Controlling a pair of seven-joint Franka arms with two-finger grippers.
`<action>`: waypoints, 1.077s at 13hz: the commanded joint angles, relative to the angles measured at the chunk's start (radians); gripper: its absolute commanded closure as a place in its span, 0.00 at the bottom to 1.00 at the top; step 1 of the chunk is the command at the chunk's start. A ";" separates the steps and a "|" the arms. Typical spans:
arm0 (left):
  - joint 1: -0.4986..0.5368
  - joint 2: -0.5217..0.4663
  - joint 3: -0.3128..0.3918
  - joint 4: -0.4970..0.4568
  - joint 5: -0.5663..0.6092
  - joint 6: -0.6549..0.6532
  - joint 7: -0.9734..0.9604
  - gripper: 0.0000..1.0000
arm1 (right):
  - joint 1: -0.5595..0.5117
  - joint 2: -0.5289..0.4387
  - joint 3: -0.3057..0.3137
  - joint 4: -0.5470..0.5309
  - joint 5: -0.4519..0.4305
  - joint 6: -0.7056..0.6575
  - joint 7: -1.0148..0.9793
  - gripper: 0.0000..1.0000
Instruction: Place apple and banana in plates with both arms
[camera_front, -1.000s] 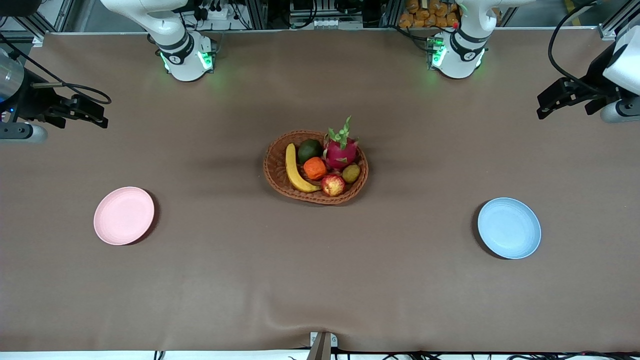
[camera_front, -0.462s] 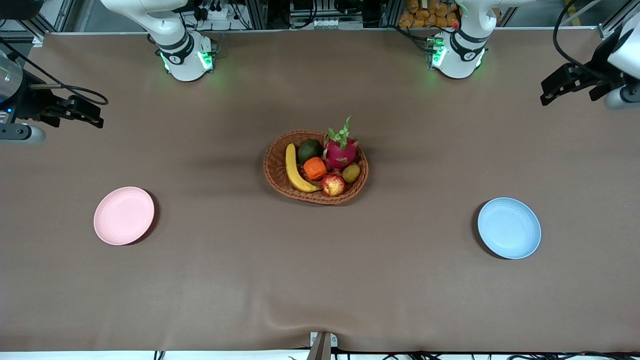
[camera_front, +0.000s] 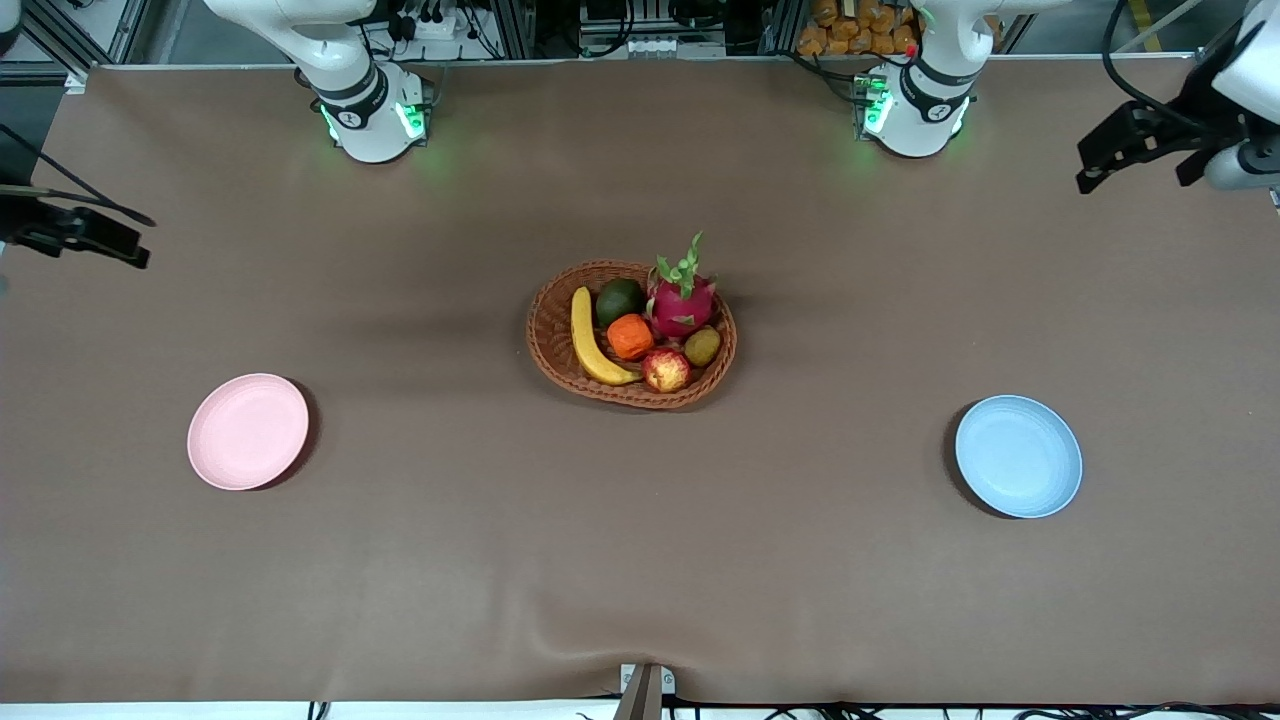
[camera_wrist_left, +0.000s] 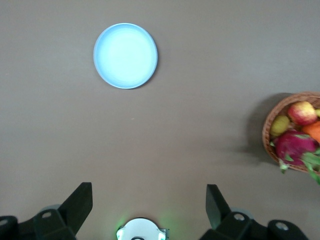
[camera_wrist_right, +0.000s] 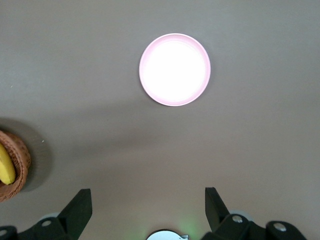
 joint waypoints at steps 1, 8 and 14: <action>-0.017 0.053 -0.111 -0.002 -0.019 0.049 -0.028 0.00 | -0.071 -0.006 0.014 0.013 0.039 0.001 -0.003 0.00; -0.152 0.405 -0.282 0.001 0.079 0.441 -0.272 0.00 | -0.065 -0.008 0.022 0.027 0.071 -0.005 -0.001 0.00; -0.268 0.647 -0.277 0.029 0.122 0.682 -0.431 0.00 | -0.037 -0.006 0.020 0.014 0.102 0.047 -0.006 0.00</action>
